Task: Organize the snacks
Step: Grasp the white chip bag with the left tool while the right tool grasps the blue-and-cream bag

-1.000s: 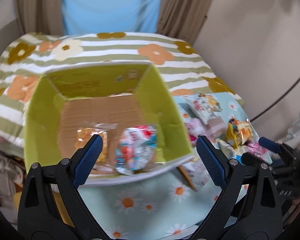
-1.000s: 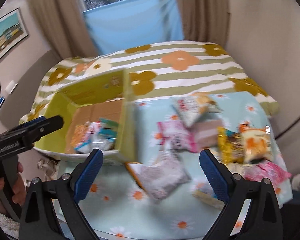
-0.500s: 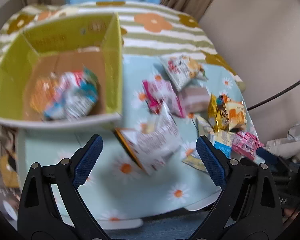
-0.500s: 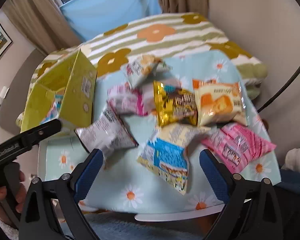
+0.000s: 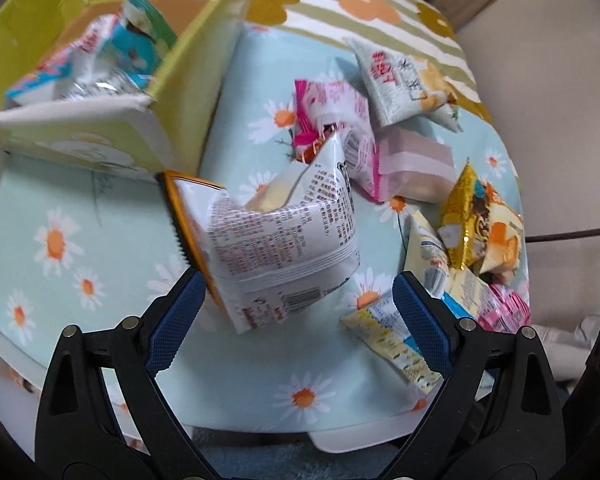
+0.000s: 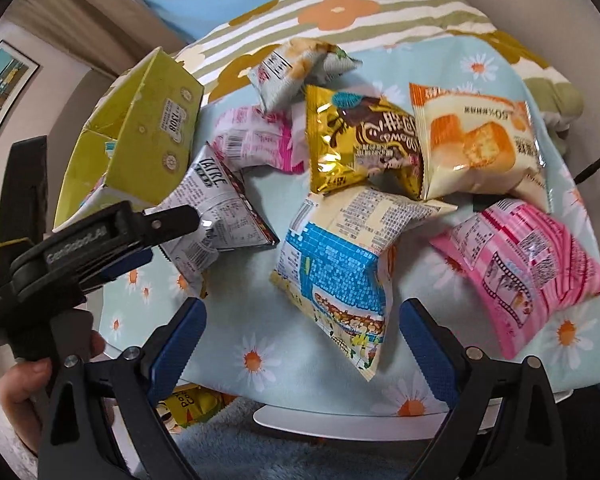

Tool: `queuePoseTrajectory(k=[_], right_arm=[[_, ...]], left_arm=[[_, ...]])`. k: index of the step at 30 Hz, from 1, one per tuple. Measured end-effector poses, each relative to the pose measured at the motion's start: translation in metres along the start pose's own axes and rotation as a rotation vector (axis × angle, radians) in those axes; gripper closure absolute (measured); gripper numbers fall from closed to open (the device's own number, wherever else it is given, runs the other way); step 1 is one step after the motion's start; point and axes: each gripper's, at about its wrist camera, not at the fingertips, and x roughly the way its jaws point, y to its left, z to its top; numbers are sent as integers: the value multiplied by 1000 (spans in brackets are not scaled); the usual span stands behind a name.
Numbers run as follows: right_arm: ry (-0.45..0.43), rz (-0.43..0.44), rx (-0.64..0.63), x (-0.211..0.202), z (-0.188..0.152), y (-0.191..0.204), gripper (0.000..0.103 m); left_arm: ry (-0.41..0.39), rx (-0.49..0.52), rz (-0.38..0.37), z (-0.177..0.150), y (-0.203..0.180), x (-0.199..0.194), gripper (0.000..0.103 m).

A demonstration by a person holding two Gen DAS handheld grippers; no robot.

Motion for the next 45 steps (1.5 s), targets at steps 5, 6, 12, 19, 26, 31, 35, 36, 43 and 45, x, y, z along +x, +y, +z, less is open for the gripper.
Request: queuePoseTrajectory(k=[5,6,12,19,26,31,35,36,43,45], right_arm=[[22,0,45,12,5,-7,7],[22,0,62,14,6,-8,7],[23,-5,148,20,8,-19,7],[12,-28,223,23,11,-27,7],[35,-36,249,29,8,-29,7],[16,-78,217,26,4,-32,7],[12,-77,210,24,-4,-40,7],[14,-77,211,24,-6,-41,7],[11,-60,210,23,-13,-39,7],[3,-57,211,21,-15,-37,7]], left_arm=[[59,26,23,9,-9,22,9],[66,30,30,11,-9,26,9],[123,18,19,24,-10,49,9],[146,203,119,26,-26,69,9],[66,417,226,12,-40,55,9],[-8,579,287,-1,-57,39,11],[-59,666,331,-4,-70,29,11],[-77,694,348,-6,-75,27,11],[-139,817,381,-8,-91,5,11],[-110,819,372,-2,-94,12,11]])
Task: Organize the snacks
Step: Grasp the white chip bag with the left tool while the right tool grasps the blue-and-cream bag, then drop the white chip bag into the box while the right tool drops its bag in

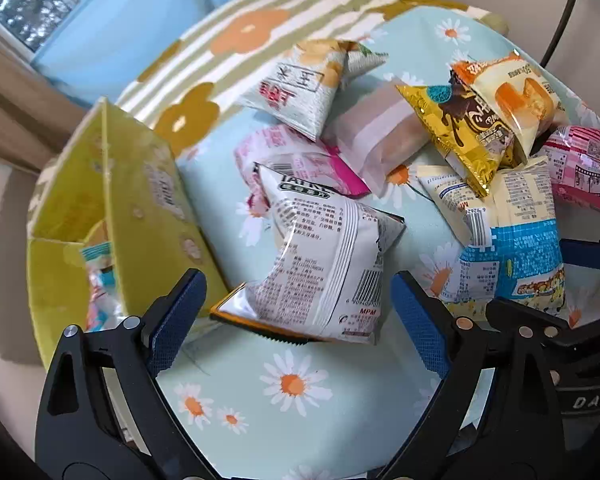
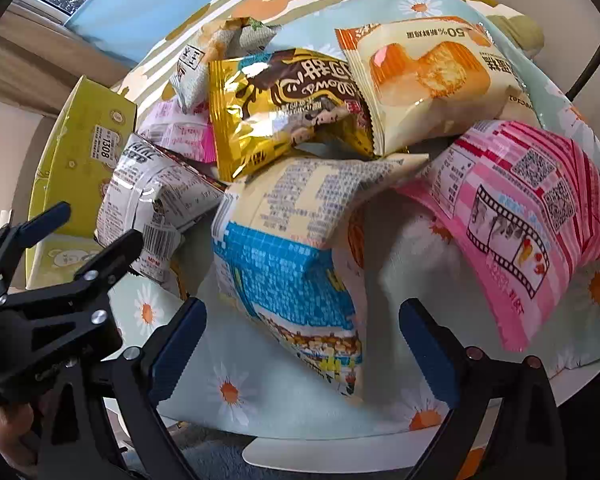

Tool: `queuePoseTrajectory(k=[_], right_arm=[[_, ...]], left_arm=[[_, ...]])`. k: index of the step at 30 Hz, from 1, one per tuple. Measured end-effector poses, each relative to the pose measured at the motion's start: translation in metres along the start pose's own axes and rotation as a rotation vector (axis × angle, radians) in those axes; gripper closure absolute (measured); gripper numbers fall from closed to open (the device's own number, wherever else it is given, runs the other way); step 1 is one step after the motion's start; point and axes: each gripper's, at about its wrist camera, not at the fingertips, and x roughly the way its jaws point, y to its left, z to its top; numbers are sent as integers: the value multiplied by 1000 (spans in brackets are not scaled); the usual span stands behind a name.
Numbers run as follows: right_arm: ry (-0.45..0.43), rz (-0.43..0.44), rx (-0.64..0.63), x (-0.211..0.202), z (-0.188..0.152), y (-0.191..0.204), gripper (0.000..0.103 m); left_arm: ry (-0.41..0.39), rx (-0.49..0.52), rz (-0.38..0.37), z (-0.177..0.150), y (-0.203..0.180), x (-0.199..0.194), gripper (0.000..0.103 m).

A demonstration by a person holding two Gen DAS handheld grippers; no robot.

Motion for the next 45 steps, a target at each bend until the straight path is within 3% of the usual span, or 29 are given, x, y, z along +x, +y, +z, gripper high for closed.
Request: queuePoseTrajectory(k=[7,10,12,19,28,36,45], right_arm=[[-29,18,-3,5,6,6,7],[-36,23,2,11,11,9,7],[-45,27,8,16,17,11,7],[-55,53,60,25,33,6,7],[-47,52,65,39,44,13,7],[-39,73,13,34,37,20,42],[-27,111,-80,19,19,25,46]], left_arm=[[100,-10,-137,8,10,34,11],[130,-6,-169,10,12,47,19],[157,-24,-214,11,15,57,34],[141,25,-214,13,9,66,40],[132,-4,-231,7,5,56,44],[105,-50,-231,-4,8,37,44],[63,-139,-201,-19,9,-1,44]])
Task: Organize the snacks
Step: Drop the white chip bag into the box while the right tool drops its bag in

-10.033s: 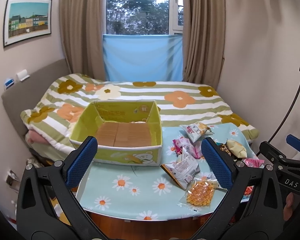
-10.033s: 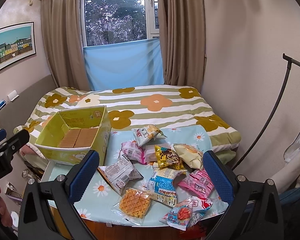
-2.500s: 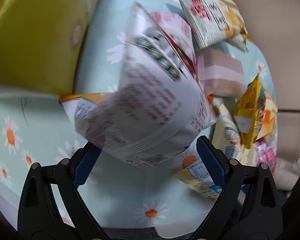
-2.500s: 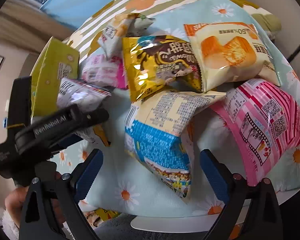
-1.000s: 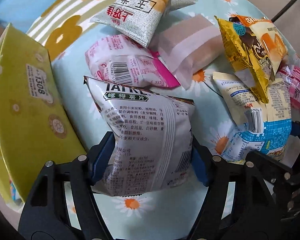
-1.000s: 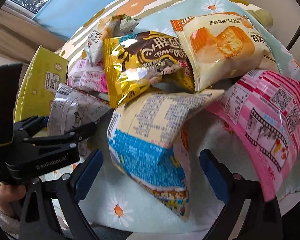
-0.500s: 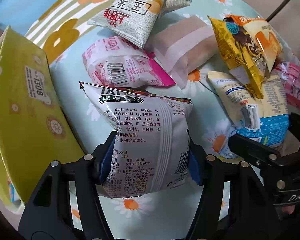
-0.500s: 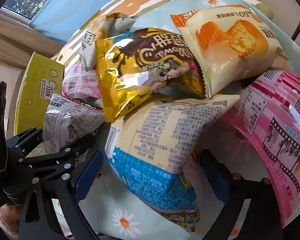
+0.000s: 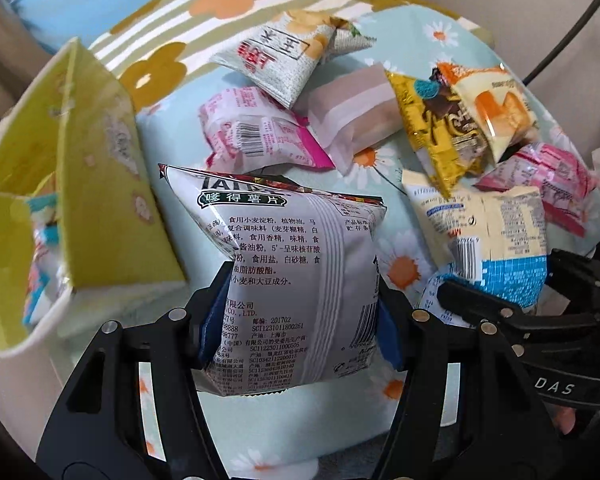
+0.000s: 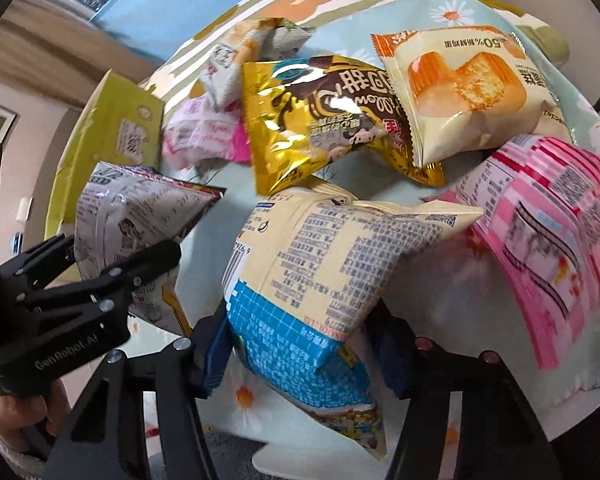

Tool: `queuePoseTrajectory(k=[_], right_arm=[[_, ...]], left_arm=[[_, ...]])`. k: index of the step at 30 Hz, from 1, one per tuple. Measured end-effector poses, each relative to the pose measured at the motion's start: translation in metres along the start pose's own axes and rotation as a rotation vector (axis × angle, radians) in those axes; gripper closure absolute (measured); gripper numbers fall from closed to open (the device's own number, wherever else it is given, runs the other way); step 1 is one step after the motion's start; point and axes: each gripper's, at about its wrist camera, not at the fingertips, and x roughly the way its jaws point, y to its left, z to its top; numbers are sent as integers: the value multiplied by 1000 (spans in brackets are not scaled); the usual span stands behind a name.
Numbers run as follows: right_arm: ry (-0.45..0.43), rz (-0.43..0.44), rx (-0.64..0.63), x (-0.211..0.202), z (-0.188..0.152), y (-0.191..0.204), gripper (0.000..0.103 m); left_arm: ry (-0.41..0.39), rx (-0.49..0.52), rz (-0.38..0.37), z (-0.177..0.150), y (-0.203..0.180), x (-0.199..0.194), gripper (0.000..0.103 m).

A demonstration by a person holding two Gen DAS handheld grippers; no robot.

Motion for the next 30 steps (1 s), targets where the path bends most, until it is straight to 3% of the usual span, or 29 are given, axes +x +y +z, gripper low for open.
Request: queuePoseTrajectory(k=[7,14,22,30], right_arm=[[15,50,-121,-16,-14,15,46],[-48,102,-291,-48,-8,53,46],[-148,124,-458,-68,31,127,46],[-226,129,-534,-65,65,211,46]], left_arm=[[-54,-106,33,-26,-2,-33,44],[-157,-248,71,-44,23,-83,44],[-277,-400,110,-50,103,-134,44],[-334,-474,115,-47,209,-148,44]])
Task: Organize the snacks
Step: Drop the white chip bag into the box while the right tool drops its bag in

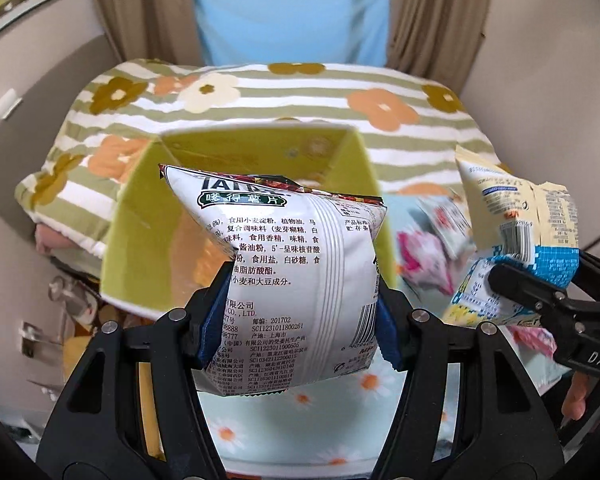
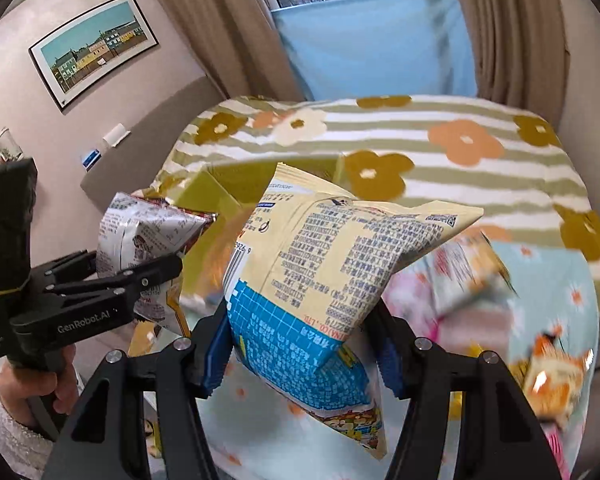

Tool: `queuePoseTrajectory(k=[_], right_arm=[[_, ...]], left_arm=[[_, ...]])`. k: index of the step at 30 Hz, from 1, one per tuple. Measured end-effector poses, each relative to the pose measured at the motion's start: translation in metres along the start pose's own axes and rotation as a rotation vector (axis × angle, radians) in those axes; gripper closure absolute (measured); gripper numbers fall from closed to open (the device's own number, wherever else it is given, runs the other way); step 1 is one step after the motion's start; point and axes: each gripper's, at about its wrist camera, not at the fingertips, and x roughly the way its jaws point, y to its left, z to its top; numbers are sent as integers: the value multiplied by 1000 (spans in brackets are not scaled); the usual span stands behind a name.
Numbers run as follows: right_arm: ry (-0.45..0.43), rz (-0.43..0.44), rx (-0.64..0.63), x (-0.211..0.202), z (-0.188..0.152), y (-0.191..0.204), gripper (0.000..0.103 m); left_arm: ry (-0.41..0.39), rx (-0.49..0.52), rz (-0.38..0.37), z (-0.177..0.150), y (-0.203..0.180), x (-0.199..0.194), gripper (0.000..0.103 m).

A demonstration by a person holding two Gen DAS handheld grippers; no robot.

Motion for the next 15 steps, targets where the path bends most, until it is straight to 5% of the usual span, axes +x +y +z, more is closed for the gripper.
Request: queuePoseTrajectory(k=[9,15], right_arm=[[40,-11,54,77,46,38,46],[75,-54,141,114,57,44,46]], left_arm=[[39,1,-28,49,87,60,44],[118,22,-96,72,112,112,44]])
